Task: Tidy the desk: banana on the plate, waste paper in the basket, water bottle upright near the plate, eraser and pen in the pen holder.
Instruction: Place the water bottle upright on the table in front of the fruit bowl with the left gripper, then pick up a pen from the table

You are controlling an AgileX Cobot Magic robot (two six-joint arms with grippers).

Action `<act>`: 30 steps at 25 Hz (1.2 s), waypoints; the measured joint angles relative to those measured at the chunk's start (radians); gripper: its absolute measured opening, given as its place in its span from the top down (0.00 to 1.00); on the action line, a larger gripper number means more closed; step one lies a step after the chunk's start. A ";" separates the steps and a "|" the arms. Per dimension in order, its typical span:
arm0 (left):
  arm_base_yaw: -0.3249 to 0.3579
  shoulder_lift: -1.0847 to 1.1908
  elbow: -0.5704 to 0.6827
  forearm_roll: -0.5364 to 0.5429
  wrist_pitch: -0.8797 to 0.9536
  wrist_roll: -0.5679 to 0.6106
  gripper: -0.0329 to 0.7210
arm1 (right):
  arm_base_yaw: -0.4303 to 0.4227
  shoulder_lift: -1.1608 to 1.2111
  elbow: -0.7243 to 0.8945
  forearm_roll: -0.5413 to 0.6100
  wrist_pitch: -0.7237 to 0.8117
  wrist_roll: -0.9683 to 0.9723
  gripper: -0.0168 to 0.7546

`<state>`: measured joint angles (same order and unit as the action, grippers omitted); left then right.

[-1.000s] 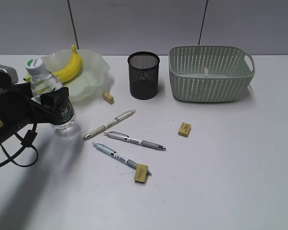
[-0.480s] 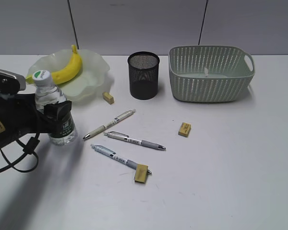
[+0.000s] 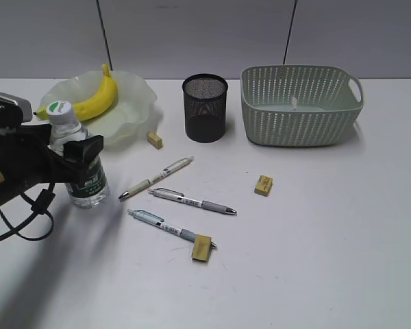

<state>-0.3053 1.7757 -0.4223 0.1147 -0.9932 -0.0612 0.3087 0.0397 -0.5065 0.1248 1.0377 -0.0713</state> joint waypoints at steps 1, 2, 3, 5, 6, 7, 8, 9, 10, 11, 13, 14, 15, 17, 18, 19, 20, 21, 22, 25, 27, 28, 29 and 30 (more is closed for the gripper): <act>0.000 0.000 0.000 0.000 -0.001 0.000 0.11 | 0.000 0.000 0.000 0.000 0.000 0.000 0.63; 0.000 0.000 0.000 0.000 -0.004 0.000 0.11 | 0.000 0.000 0.000 0.000 0.000 0.000 0.63; 0.000 -0.003 0.000 0.000 -0.008 0.000 0.11 | 0.000 0.000 0.000 0.000 0.000 0.000 0.63; 0.000 -0.019 0.000 0.000 -0.010 0.000 0.11 | 0.000 0.000 0.000 0.000 0.000 0.000 0.63; 0.000 -0.030 0.000 0.000 -0.010 0.000 0.11 | 0.000 0.000 0.000 0.000 0.000 0.000 0.63; 0.000 -0.048 0.000 0.000 -0.010 0.000 0.11 | 0.000 0.000 0.000 0.000 0.000 0.000 0.63; 0.000 -0.067 0.000 0.000 -0.011 0.000 0.11 | 0.000 0.000 0.000 0.000 0.000 0.000 0.63; 0.000 -0.088 0.000 0.000 -0.013 0.000 0.11 | 0.000 0.000 0.000 0.000 0.000 0.000 0.63; 0.000 -0.109 0.000 0.000 -0.015 0.000 0.11 | 0.000 0.000 0.000 0.000 0.000 0.000 0.63; 0.000 -0.127 0.000 0.000 -0.016 0.000 0.11 | 0.000 0.000 0.000 0.000 0.000 0.000 0.63; 0.000 -0.170 -0.001 -0.002 -0.017 0.000 0.11 | 0.000 0.000 0.000 0.000 0.000 0.000 0.63; 0.000 -0.188 -0.001 -0.004 -0.017 0.000 0.11 | 0.000 0.000 0.000 0.000 0.000 0.000 0.63; 0.000 -0.207 -0.001 -0.008 -0.012 0.000 0.11 | 0.000 0.000 0.000 0.000 0.000 0.000 0.63; 0.000 -0.266 -0.003 -0.037 0.034 0.000 0.12 | 0.000 0.000 0.000 0.000 0.000 0.000 0.63; 0.000 -0.292 -0.004 -0.057 0.084 0.000 0.12 | 0.000 0.000 0.000 0.000 0.000 0.000 0.63; 0.000 -0.321 -0.004 -0.087 0.148 0.000 0.13 | 0.000 0.000 0.000 0.000 0.000 0.000 0.63; 0.000 -0.360 -0.004 -0.115 0.208 0.000 0.14 | 0.000 0.000 0.000 0.000 0.000 0.000 0.63; 0.000 -0.404 -0.004 -0.134 0.284 0.000 0.15 | 0.000 0.000 0.000 0.000 0.000 0.000 0.63; 0.000 -0.445 -0.004 -0.138 0.365 0.000 0.17 | 0.000 0.000 0.000 0.000 0.000 0.000 0.63; 0.000 -0.615 -0.033 -0.142 0.674 0.000 0.20 | 0.000 0.000 0.000 0.000 0.000 0.000 0.63; 0.000 -0.719 -0.076 -0.154 0.899 0.000 0.20 | 0.000 0.000 0.000 0.000 0.000 0.000 0.63; 0.000 -0.769 -0.103 -0.158 1.045 0.000 0.20 | 0.000 0.000 0.000 0.000 0.000 0.000 0.63; 0.000 -0.815 -0.125 -0.166 1.186 0.000 0.20 | 0.000 0.000 0.000 0.000 0.000 0.000 0.63; 0.000 -0.858 -0.149 -0.173 1.322 0.000 0.20 | 0.000 0.000 0.000 0.000 0.000 0.000 0.63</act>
<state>-0.3053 0.9177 -0.5716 -0.0581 0.3284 -0.0612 0.3087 0.0397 -0.5065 0.1248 1.0377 -0.0713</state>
